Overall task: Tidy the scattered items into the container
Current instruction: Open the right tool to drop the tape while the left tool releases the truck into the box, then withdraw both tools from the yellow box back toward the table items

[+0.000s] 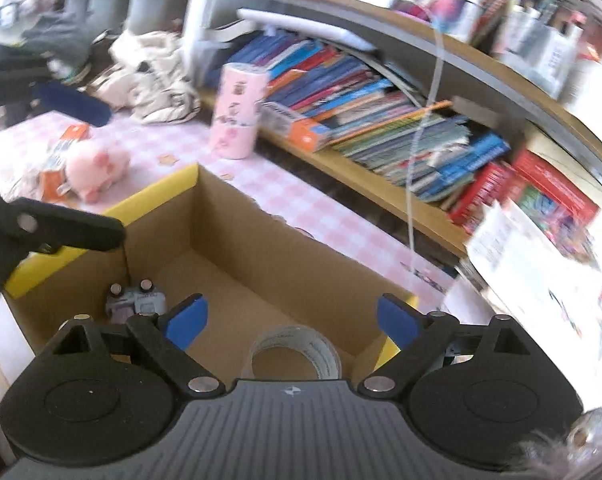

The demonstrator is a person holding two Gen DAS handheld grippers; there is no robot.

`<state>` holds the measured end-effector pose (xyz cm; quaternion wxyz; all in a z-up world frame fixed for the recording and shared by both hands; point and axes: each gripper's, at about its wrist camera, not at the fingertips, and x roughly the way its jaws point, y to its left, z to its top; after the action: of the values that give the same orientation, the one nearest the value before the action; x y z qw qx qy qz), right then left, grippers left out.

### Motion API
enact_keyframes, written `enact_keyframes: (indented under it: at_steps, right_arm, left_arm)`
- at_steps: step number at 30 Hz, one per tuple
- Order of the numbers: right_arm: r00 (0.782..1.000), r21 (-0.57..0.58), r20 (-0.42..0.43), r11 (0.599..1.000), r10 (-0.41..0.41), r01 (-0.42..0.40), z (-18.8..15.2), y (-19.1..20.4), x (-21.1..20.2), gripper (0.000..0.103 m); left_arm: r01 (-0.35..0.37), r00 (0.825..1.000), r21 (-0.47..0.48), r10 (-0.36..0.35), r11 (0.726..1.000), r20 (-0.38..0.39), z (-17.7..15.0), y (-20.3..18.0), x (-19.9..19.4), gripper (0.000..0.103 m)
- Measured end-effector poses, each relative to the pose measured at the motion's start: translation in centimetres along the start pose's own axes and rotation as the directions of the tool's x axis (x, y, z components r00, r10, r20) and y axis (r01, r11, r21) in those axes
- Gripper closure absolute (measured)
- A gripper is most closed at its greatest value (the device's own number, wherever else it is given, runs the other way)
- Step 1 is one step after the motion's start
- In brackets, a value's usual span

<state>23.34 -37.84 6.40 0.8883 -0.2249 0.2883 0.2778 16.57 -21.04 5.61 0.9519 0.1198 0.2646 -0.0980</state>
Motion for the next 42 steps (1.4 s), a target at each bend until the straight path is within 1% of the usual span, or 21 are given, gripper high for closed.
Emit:
enact_keyframes:
  at_steps: [5, 12, 17, 24, 27, 29, 33, 42]
  right_arm:
    - [0.999, 0.083, 0.004, 0.995, -0.054, 0.053, -0.5, 1.5, -1.1, 0.009]
    - [0.991, 0.164, 0.004, 0.977, -0.136, 0.133, -1.4, 4.7, -3.1, 0.009]
    - [0.988, 0.217, 0.004, 0.964, -0.156, 0.151, -1.7, 7.7, -4.6, 0.009]
    - [0.985, 0.287, 0.012, 0.944, -0.173, 0.162, -1.6, 12.4, -6.4, 0.009]
    - [0.984, 0.294, 0.017, 0.942, -0.177, 0.164, -1.8, 14.7, -6.7, 0.008]
    - [0.985, 0.277, 0.013, 0.947, -0.171, 0.161, -1.9, 16.2, -6.6, 0.007]
    - [0.985, 0.261, 0.006, 0.951, -0.171, 0.164, -1.9, 19.1, -6.6, 0.005]
    - [0.987, 0.267, -0.01, 0.951, -0.16, 0.156, -2.1, 23.7, -6.8, 0.0]
  left_arm:
    - [0.004, 1.0, -0.028, -0.004, 1.0, 0.015, -1.3, 1.3, -1.8, 0.009]
    - [0.024, 0.999, -0.048, -0.022, 0.999, 0.045, -3.3, 2.8, -4.6, 0.009]
    - [0.031, 0.998, -0.066, -0.027, 0.997, 0.058, -5.0, 4.2, -6.6, 0.008]
    - [0.027, 0.999, -0.129, -0.021, 0.991, 0.048, -7.8, 6.5, -9.5, 0.008]
    - [0.029, 0.999, -0.151, -0.024, 0.988, 0.035, -9.3, 7.3, -10.6, 0.008]
    - [0.03, 0.999, -0.16, -0.026, 0.987, 0.026, -10.2, 7.8, -11.2, 0.008]
    - [0.022, 0.999, -0.174, -0.017, 0.985, 0.028, -11.4, 8.7, -12.6, 0.008]
    - [0.001, 1.0, -0.214, -0.001, 0.977, -0.002, -14.4, 10.6, -14.8, 0.008]
